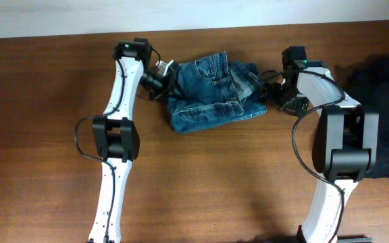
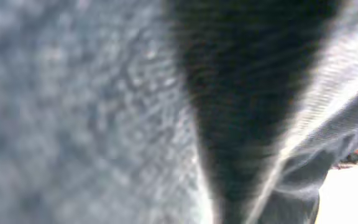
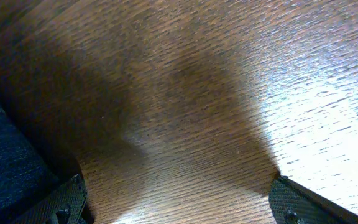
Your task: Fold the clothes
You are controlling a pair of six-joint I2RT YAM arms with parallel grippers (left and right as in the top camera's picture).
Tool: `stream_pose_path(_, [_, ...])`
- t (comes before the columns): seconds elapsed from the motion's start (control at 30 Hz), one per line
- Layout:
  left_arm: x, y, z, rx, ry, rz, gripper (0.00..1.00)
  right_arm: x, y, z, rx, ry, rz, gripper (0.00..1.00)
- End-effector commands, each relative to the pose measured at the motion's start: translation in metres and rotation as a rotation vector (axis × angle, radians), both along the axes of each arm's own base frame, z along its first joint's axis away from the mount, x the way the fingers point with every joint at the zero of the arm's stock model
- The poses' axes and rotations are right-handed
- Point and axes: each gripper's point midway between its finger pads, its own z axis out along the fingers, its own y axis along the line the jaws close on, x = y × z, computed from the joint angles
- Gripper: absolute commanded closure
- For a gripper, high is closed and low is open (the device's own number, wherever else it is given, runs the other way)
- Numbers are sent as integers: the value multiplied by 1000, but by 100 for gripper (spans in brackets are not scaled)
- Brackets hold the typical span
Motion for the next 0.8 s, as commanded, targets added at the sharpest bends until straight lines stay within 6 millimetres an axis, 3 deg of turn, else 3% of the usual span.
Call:
stream_pose_path(0.0, [-8, -1, -31, 66, 22, -37, 100, -25, 24, -50, 96, 119, 19, 1])
stream_pose_path(0.17, [-2, 23, -48, 206, -13, -43, 99, -25, 24, -50, 97, 119, 19, 1])
stream_pose_path(0.27, [9, 55, -54, 260, -20, 10, 99, -25, 24, -50, 96, 120, 19, 1])
stream_pose_path(0.47, [39, 144, -55, 273, 20, 257, 99, -25, 24, -50, 96, 119, 20, 1])
stream_pose_path(0.5, [43, 171, -55, 274, 32, 321, 100, -25, 24, -50, 96, 119, 22, 1])
stream_pose_path(0.73, [46, 279, -55, 271, 97, 589, 100, -25, 24, -50, 96, 118, 22, 1])
stream_pose_path(0.77, [45, 288, -55, 270, 104, 611, 99, -25, 24, -50, 96, 118, 22, 1])
